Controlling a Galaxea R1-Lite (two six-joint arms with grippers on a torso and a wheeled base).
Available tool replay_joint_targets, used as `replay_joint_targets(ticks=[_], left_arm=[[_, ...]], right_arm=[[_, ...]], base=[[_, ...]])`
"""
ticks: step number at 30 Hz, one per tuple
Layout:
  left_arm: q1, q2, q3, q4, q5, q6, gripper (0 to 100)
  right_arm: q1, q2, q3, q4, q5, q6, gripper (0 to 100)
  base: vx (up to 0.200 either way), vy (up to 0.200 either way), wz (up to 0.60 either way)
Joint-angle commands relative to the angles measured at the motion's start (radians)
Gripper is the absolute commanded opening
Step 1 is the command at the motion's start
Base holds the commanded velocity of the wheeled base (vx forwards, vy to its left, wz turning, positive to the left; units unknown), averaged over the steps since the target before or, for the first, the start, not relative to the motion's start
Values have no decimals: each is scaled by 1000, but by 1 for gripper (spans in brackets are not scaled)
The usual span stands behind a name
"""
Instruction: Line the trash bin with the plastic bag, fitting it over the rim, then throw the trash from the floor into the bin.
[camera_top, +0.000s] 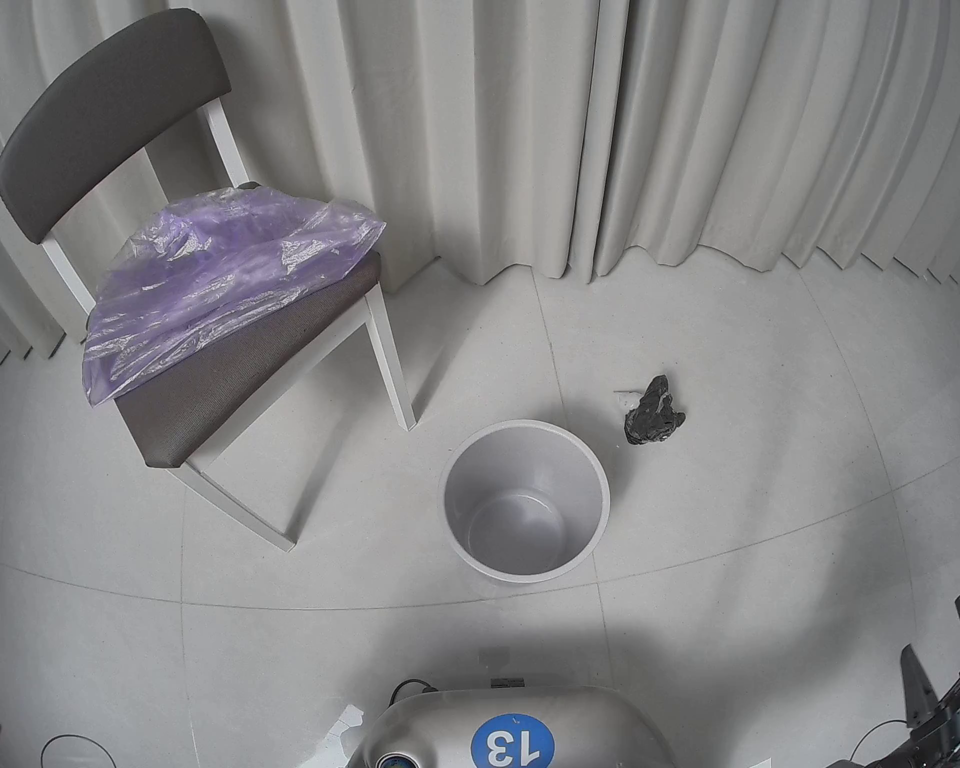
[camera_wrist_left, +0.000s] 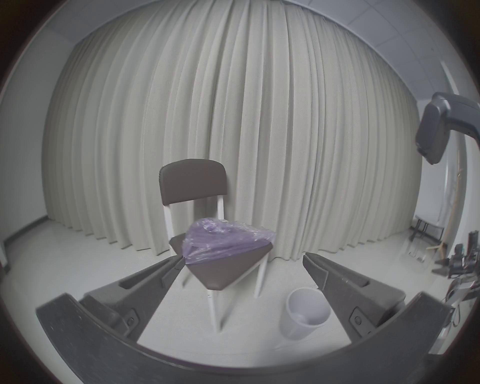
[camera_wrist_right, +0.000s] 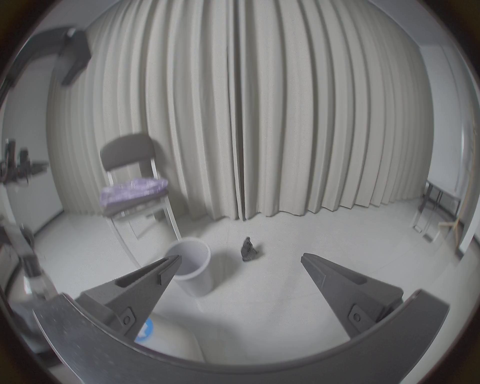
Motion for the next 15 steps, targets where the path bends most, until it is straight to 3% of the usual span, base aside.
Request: replay_joint_targets(ticks=[1, 2, 3, 4, 9, 13, 15], left_arm=[[-10, 337, -222, 373, 207, 239, 100], [-11, 364, -219, 369, 211, 252, 100], [-11, 364, -219, 369, 211, 252, 100], [-7, 452, -219, 327, 219, 255, 100], [6, 605, -216, 174, 225, 251, 100], [39, 685, -216, 105, 230, 262, 100], [73, 779, -231, 59, 230, 266, 100]], right_arm=[[1, 131, -292, 138, 64, -53, 100], [8, 182, -333, 141, 69, -107, 100], [8, 182, -333, 141, 69, -107, 100], [15, 326, -448, 130, 94, -139, 100], [15, 556, -599, 113, 126, -173, 100], [21, 639, -632, 69, 129, -138, 100], [50, 662, -617, -2, 143, -64, 100]], base=[[0, 0, 0], [0, 0, 0], [0, 0, 0], [0, 0, 0], [0, 0, 0], [0, 0, 0], [0, 0, 0]])
